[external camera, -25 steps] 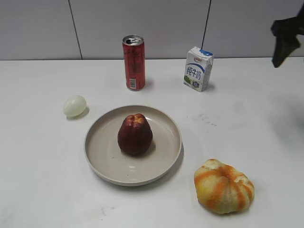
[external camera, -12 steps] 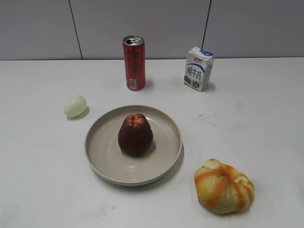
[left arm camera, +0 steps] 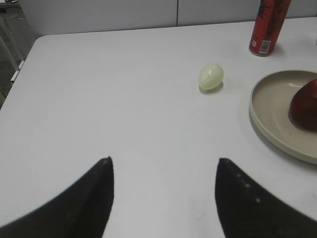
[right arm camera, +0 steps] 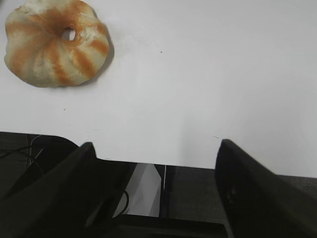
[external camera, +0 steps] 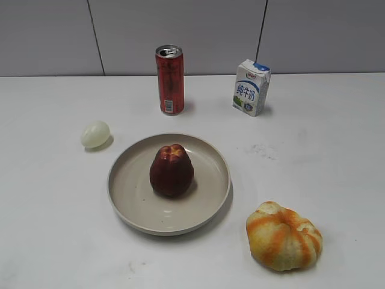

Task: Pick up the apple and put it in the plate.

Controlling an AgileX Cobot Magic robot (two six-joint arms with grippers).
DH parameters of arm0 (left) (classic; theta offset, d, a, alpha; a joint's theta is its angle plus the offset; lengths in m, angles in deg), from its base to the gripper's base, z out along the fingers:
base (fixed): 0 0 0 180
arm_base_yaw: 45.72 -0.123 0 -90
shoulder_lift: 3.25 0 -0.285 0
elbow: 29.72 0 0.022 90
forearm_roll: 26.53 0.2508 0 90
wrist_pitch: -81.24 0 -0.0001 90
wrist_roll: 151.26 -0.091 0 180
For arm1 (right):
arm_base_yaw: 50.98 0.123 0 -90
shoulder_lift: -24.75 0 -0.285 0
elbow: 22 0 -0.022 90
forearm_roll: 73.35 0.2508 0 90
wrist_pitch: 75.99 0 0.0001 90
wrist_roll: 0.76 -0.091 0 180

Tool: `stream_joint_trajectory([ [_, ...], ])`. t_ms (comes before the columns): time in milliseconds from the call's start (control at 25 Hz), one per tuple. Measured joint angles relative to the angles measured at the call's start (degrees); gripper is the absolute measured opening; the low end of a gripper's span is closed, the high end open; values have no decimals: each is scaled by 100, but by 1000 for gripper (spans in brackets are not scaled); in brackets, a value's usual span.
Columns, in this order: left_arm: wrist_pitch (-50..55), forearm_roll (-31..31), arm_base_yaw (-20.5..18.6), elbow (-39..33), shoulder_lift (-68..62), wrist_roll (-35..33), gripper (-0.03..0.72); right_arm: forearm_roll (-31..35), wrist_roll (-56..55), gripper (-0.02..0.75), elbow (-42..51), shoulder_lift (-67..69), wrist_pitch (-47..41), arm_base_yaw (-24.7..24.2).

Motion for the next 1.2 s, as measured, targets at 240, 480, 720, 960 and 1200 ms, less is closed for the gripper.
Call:
stream_joint_trajectory([
  [240,0,0,0,0,0,0,491,0,7,585,190,-1345,-8,0],
  [480,0,0,0,0,0,0,491,0,7,585,207,-2586,-3,0],
  [720,0,0,0,0,0,0,491,0,7,581,207,-3676,-3,0],
  [960,0,6,0,0,0,0,491,0,22,547,207,-3984,-3,0],
  [1200,0,6,0,0,0,0,491,0,22,539,218,-3984,-3,0],
])
